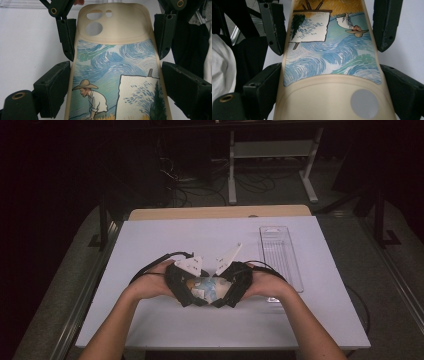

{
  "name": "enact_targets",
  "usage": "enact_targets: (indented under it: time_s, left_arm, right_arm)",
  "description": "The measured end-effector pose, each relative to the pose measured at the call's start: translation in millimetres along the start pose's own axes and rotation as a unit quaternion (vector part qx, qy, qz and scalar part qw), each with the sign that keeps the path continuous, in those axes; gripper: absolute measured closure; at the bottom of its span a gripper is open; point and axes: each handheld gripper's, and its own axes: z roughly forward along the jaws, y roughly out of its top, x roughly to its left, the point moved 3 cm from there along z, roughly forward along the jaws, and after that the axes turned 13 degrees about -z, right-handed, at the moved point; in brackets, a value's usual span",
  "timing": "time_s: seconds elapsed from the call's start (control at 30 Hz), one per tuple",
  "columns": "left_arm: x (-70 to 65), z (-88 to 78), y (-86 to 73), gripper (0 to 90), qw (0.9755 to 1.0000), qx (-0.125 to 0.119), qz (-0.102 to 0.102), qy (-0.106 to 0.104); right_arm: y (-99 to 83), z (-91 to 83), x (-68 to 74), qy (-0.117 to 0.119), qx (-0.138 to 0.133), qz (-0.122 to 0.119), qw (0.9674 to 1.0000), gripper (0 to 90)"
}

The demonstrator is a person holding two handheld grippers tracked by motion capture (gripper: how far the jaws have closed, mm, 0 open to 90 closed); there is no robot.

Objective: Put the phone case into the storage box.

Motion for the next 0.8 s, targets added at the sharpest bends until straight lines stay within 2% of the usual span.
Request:
enact_targets:
  time_s: [0.13, 0.2, 0.43, 0.57, 0.8]
  left_arm:
    - [0.1, 0.6, 0.0, 11.3, 1.0000, 0.000, 0.001, -0.001]
    - [-1.1, 0.4, -1.1, 11.3, 0.9999, 0.001, -0.011, -0.004]
    - [-0.2, -0.7, -2.3, 11.2, 1.0000, 0.003, -0.007, -0.005]
    - [-1.1, -0.9, -2.6, 10.9, 1.0000, -0.002, 0.007, 0.005]
    - [1.1, -5.1, -2.2, 3.7, 0.9998, -0.010, -0.007, 0.014]
  right_arm:
    - [-0.2, 0.2, 0.8, -0.003, 0.004, -0.008, 1.0000, 9.6]
    - [0.2, 0.0, 0.7, -0.003, 0.004, -0.008, 0.9999, 9.9]
    - [1.6, 1.1, 0.8, 0.000, 0.002, -0.006, 1.0000, 10.5]
    - [1.8, 1.4, 0.9, -0.001, 0.003, -0.007, 1.0000, 10.6]
    - [0.0, -0.3, -0.2, -0.005, 0.007, 0.001, 1.0000, 10.6]
